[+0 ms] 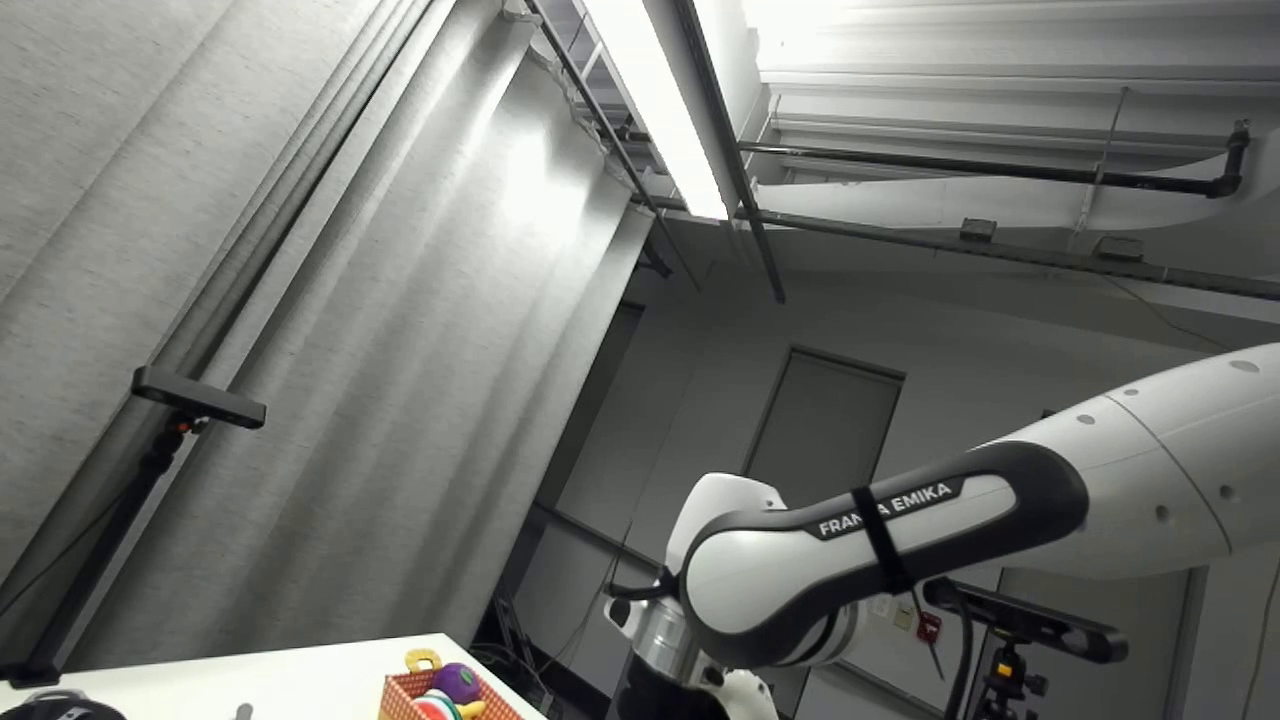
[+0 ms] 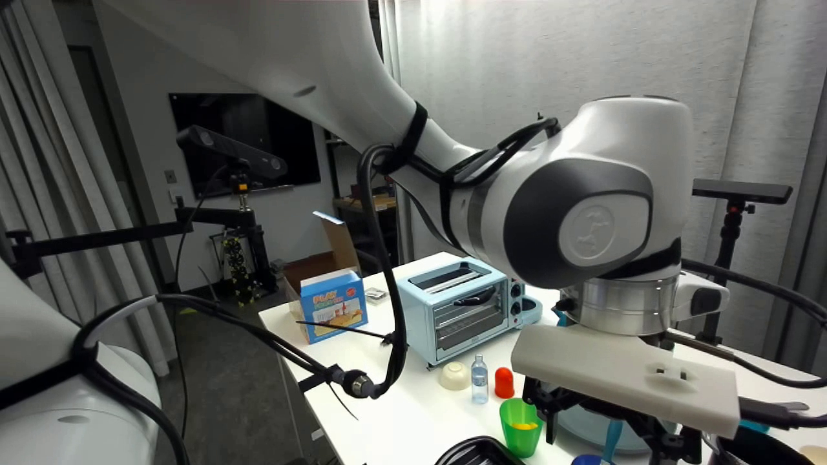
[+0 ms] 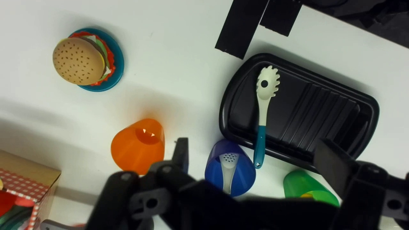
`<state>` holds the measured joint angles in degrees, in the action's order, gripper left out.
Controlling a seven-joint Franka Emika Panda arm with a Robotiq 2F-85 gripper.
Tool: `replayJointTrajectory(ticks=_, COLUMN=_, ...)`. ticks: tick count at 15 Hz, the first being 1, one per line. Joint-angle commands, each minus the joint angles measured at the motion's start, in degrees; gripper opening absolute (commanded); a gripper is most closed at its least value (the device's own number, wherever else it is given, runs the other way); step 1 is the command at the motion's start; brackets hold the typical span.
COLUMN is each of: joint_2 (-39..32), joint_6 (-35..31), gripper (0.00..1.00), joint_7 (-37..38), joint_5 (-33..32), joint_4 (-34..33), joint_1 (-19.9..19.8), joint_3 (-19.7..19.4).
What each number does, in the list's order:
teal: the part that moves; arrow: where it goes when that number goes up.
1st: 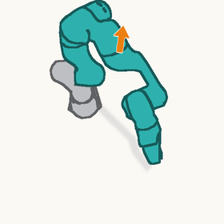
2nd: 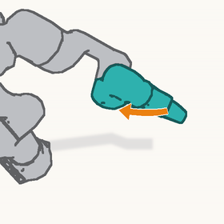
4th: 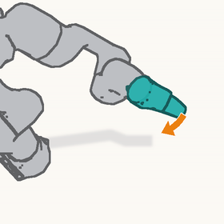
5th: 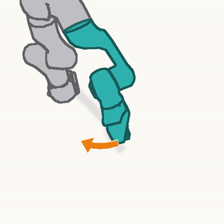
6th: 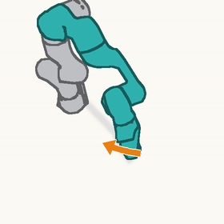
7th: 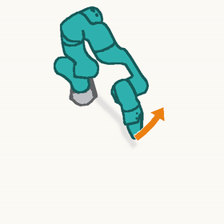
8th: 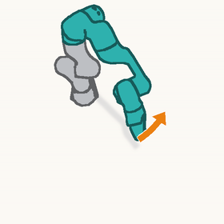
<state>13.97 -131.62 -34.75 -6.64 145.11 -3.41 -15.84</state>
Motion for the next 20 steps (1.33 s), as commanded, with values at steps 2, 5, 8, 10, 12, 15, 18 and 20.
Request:
replayJointTrajectory(ticks=2, joint_2=-5.73, joint_6=-6.37, gripper=1.0, joint_7=-0.31, joint_5=1.33, joint_4=-1.07, joint_1=-0.32, joint_3=2.2)
replayJointTrajectory(ticks=5, joint_2=-8.56, joint_6=-9.6, gripper=1.0, joint_7=-0.41, joint_5=2.62, joint_4=-1.53, joint_1=-0.13, joint_3=3.68)
replayJointTrajectory(ticks=8, joint_2=-11.03, joint_6=-12.22, gripper=1.0, joint_7=-0.68, joint_5=4.23, joint_4=-2.6, joint_1=-0.15, joint_3=4.92)
replayJointTrajectory(ticks=10, joint_2=-12.48, joint_6=-14.06, gripper=1.0, joint_7=-1.29, joint_5=6.54, joint_4=-3.57, joint_1=-0.19, joint_3=5.7)
replayJointTrajectory(ticks=12, joint_2=-14.01, joint_6=-16.2, gripper=1.0, joint_7=-1.93, joint_5=8.87, joint_4=-4.59, joint_1=-0.34, joint_3=6.39)
replayJointTrajectory(ticks=15, joint_2=-16.28, joint_6=-19.68, gripper=1.0, joint_7=-2.8, joint_5=11.39, joint_4=-5.6, joint_1=-0.79, joint_3=7.34)
replayJointTrajectory(ticks=18, joint_2=-18.27, joint_6=-23.34, gripper=1.0, joint_7=-3.76, joint_5=13.26, joint_4=-5.73, joint_1=-1.55, joint_3=8.08)
replayJointTrajectory(ticks=20, joint_2=-19.3, joint_6=-25.92, gripper=1.0, joint_7=-4.46, joint_5=14.66, joint_4=-5.17, joint_1=-2.14, joint_3=8.64)
